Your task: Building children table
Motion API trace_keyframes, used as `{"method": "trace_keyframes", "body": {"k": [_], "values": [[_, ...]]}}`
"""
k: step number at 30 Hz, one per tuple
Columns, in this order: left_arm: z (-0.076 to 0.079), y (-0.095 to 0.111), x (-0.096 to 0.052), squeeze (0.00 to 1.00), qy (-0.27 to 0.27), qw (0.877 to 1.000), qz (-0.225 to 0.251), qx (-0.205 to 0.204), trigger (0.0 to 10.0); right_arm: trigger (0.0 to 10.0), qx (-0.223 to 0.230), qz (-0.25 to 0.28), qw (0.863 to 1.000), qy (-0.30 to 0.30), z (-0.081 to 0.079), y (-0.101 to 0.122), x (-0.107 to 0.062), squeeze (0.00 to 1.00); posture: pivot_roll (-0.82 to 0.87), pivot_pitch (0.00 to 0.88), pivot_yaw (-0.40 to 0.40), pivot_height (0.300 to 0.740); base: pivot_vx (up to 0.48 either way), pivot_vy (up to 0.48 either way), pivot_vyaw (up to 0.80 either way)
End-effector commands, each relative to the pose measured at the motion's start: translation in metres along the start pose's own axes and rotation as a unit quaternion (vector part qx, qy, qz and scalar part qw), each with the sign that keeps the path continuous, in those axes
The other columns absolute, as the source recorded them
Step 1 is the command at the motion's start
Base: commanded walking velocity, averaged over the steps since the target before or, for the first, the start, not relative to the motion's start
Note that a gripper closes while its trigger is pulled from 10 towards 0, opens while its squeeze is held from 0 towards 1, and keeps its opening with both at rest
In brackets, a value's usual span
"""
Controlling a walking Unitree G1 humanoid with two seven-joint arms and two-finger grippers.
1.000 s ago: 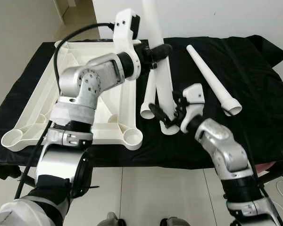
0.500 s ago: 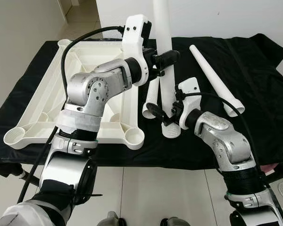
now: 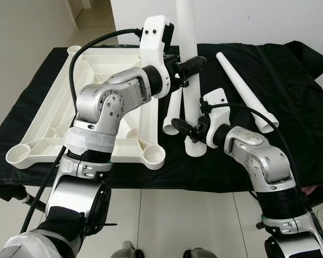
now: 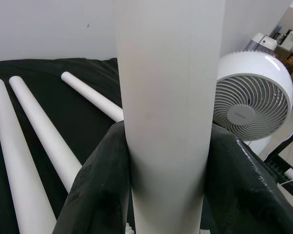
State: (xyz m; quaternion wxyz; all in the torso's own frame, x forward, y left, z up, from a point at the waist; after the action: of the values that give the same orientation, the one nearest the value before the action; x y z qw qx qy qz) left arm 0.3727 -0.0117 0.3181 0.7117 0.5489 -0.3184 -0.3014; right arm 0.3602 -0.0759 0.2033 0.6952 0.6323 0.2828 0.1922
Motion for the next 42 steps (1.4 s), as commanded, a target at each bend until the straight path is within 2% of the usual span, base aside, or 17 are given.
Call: {"method": "trace_keyframes", "body": {"k": [1,4,5,8,9,10,11,13,20,21,25,26,28,29,39,40,42], "values": [[0.004,0.003,-0.001,0.00,-0.003,1.000,0.005,0.011,10.0,4.6,-0.007,0.003,1.000,0.012,-0.006,0.005,0.001,0.00,-0.14,0.040,0.069,0.740,0.000,0.000,0.00],[0.005,0.002,-0.001,0.00,-0.004,1.000,0.004,0.011,10.0,4.6,-0.008,0.004,1.000,0.011,-0.006,0.006,0.001,0.00,-0.14,0.040,0.069,0.740,0.000,0.000,0.00],[0.005,0.002,-0.001,0.00,-0.004,1.000,0.004,0.011,10.0,6.0,-0.009,0.006,1.000,0.009,-0.005,0.008,0.001,0.00,-0.14,0.040,0.067,0.740,0.000,0.000,0.00],[0.006,0.001,-0.001,0.00,-0.005,1.000,0.004,0.011,10.0,6.2,-0.008,0.006,1.000,0.007,-0.004,0.009,0.001,0.00,-0.14,0.040,0.067,0.740,0.000,0.000,0.00],[0.007,0.001,-0.001,0.00,-0.006,1.000,0.003,0.012,10.0,4.7,-0.008,0.005,1.000,0.006,-0.003,0.009,0.001,0.00,-0.14,0.041,0.067,0.740,0.000,0.000,0.00],[0.007,0.001,-0.001,0.00,-0.006,1.000,0.003,0.012,10.0,4.7,-0.008,0.005,1.000,0.006,-0.003,0.009,0.001,0.00,-0.14,0.041,0.067,0.740,0.000,0.000,0.00],[0.008,0.001,-0.001,0.00,-0.007,1.000,0.003,0.013,10.0,0.6,-0.006,0.004,1.000,0.004,-0.002,0.009,0.001,0.00,-0.14,0.041,0.067,0.740,0.000,0.000,0.00],[0.008,0.001,-0.001,0.00,-0.008,1.000,0.003,0.013,10.0,0.0,-0.002,0.001,1.000,0.002,-0.002,0.009,0.001,0.00,-0.14,0.041,0.067,0.740,0.000,0.000,0.00],[0.010,0.003,0.000,0.00,-0.010,1.000,0.004,0.019,10.0,0.0,0.005,-0.007,1.000,-0.009,0.003,0.006,0.001,0.00,-0.14,0.049,0.068,0.740,0.000,0.000,0.00],[0.011,0.004,0.000,0.00,-0.010,1.000,0.007,0.023,10.0,10.0,0.006,-0.008,1.000,-0.014,0.005,0.005,0.001,0.00,-0.14,0.049,0.068,0.740,0.000,0.000,0.00],[0.015,0.005,0.000,0.00,-0.019,0.999,0.012,0.028,10.0,10.0,0.008,-0.007,0.999,-0.030,0.010,0.006,0.002,0.00,-0.14,0.057,0.070,0.740,0.000,0.000,0.00],[0.019,0.005,0.000,0.87,-0.029,0.999,0.015,0.026,10.0,10.0,0.011,-0.006,0.999,-0.039,0.013,0.006,0.002,0.00,-0.14,0.060,0.070,0.740,0.000,0.000,0.00],[0.021,0.005,-0.001,0.87,-0.036,0.999,0.017,0.023,10.0,10.0,0.013,-0.005,0.999,-0.044,0.015,0.007,0.002,0.00,-0.14,0.060,0.070,0.740,0.000,0.000,0.00],[0.024,0.007,-0.002,1.00,-0.045,0.999,0.022,0.017,10.0,10.0,0.014,-0.004,0.999,-0.048,0.016,0.008,0.003,0.00,-0.14,0.061,0.072,0.740,0.000,0.000,0.00],[0.026,0.013,-0.005,1.00,-0.046,0.998,0.038,0.033,10.0,10.0,0.025,0.011,0.997,-0.075,0.026,0.013,0.002,0.00,-0.14,0.063,0.074,0.740,0.000,0.000,0.00],[0.019,0.013,-0.005,0.88,-0.029,0.998,0.039,0.035,10.0,10.0,0.029,0.015,0.996,-0.081,0.028,0.014,0.002,0.00,-0.14,0.063,0.074,0.740,0.000,0.000,0.00],[0.019,0.013,-0.005,0.88,-0.029,0.998,0.039,0.035,10.0,10.0,0.029,0.015,0.996,-0.081,0.028,0.014,0.002,0.00,-0.14,0.063,0.074,0.740,0.000,0.000,0.00]]}}
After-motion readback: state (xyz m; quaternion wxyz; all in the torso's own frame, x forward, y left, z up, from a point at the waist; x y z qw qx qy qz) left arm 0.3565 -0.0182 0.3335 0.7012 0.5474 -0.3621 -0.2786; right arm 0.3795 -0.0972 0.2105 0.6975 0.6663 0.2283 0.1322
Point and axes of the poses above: a point about 5 cm out from each wrist's last joint towards the gripper, its own x axis pointing out of the wrist towards the gripper, its own y axis along the axis of the wrist's last joint, z = x × y, the point moved 6 cm from there along x, pointing out of the wrist towards the gripper, and after that the axes turned 2 degrees about x, right-handed, at the moved point
